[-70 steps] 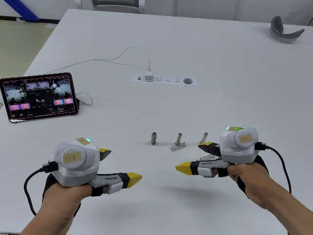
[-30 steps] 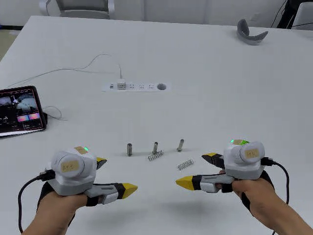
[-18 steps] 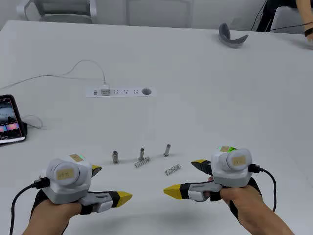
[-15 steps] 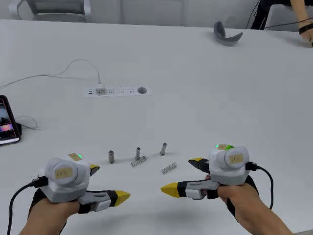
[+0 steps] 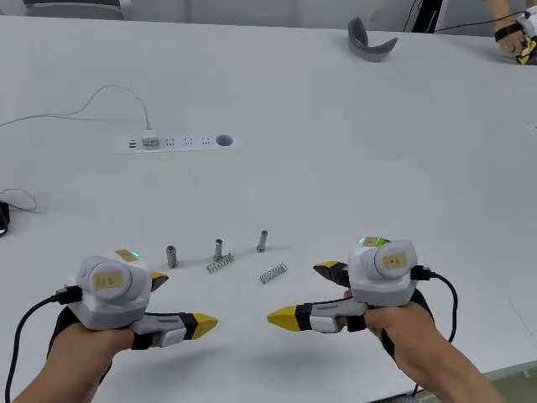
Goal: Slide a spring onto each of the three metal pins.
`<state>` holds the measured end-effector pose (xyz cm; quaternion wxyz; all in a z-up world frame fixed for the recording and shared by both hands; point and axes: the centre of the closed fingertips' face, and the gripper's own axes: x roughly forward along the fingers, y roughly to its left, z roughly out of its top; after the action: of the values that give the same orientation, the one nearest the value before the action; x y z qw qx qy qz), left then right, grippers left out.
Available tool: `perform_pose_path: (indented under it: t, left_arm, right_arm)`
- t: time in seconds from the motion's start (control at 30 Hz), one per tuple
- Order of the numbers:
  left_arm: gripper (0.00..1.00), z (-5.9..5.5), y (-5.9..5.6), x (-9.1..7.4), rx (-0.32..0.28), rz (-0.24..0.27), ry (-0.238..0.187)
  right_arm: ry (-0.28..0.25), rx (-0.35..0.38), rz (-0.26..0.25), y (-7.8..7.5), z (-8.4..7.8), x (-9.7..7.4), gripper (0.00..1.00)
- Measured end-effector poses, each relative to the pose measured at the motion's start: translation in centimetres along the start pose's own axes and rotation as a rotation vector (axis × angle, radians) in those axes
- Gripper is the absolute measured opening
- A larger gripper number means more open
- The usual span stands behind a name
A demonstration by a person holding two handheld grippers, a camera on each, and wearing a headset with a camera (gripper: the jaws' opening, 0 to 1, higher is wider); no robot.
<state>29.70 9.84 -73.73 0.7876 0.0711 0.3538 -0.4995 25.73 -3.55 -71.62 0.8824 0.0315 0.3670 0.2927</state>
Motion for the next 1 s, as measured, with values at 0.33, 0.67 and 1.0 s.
perform_pose_path:
  t: [0.33,0.67,1.0]
  left_arm:
    - [0.72,-0.4,-0.3,1.4,-0.012,-0.012,0.022]
    - [0.76,-0.8,0.1,2.5,-0.012,-0.015,0.045]
    - [0.75,-0.6,0.2,3.3,-0.007,-0.010,0.052]
  right_arm:
    - [0.021,0.012,0.006,0.2,-1.0,-0.1,0.87]
    - [0.028,0.018,0.014,0.1,-1.2,0.1,0.87]
    - [0.028,0.021,0.031,0.6,-1.2,0.7,0.87]
